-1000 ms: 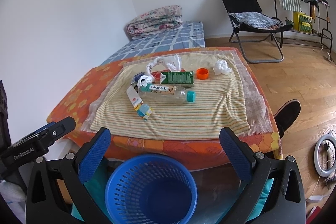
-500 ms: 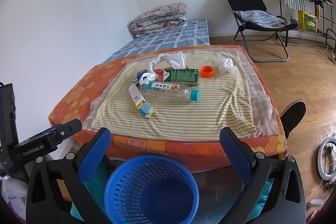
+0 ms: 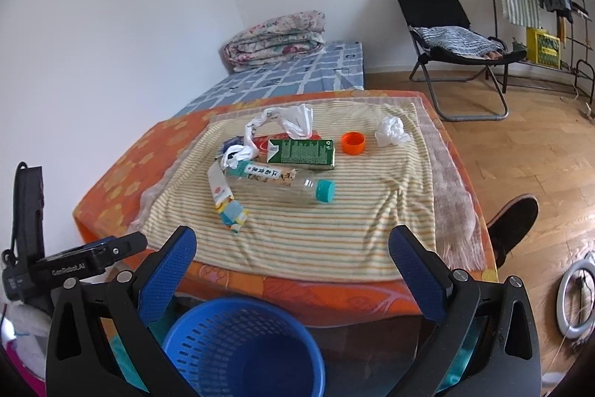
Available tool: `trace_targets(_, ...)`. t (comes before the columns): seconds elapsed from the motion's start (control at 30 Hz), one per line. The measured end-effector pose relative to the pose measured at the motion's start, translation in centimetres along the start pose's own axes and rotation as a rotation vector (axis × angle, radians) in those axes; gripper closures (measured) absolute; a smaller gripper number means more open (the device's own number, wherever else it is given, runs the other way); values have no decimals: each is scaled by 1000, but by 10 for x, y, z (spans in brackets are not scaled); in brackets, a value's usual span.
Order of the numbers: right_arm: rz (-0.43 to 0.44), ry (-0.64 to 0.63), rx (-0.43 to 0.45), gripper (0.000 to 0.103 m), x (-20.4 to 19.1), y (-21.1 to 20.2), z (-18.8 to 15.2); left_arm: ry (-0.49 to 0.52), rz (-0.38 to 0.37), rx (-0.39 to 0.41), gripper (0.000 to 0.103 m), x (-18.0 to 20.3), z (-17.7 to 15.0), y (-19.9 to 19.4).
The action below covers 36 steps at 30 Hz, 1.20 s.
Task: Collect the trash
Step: 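Reach the left tool to the white tube package while the right tool reaches the crumpled tissue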
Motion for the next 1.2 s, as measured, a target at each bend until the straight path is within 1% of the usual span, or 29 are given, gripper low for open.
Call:
trace_targets(0.1,6,-11,-13,1,3,12,6,-5,-7,-17,1,-1,8,15)
trace_targets(0.3,39,-30,-58,1,12,38,18,-24,13,-63,1,-12,21,53)
trace_targets(0.47,-2,-12,-86,1,32,62,29,-45,13,-91,1,-18,27,82)
trace_targets(0.5,-10,-7,-88,1,36,65,32,-49,14,-95,3,-19,28,87)
trace_targets(0.6,-33,12,-97,1,46,77,40,-73,22,-112,14,-23,34,106)
trace_targets(0.63,-39,23,-101,1,51,82,44,-85,25,-119,16,-25,36,112)
trace_targets(0.73,-45,43,-109,1,59,91,51,-121,31,-128,17,-33,40,128)
trace_targets(0.77,-49,45,-109,1,61,94,52,-134,35,-131,18,-36,42,133)
trace_targets(0.83,-56,46,-109,1,64,99,55,-161,37,-140,25,-42,45,142)
trace_targets(0.9,-62,45,-111,1,66,104,57,-174,42,-142,26,-46,49,151)
trace_targets(0.97,-68,48,-116,1,68,110,59,-168,64,-144,27,-47,51,158)
trace_targets(1.03,-72,56,-124,1,70,117,60,-160,99,-157,38,-50,54,165)
trace_targets(1.13,-70,63,-137,1,73,127,63,-148,118,-144,39,-54,58,162)
trace_targets(1.2,-72,59,-142,1,73,134,65,-144,156,-125,39,-61,61,157)
Point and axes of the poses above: each gripper's, at about its wrist camera, not at the fingertips, and y roughly the way its jaws point, x to its right, z to its top, the point moved 1 cm from there along y, roughly the way its jaws point, and after that the axes turned 11 degrees about -z, right-handed, at the moved point
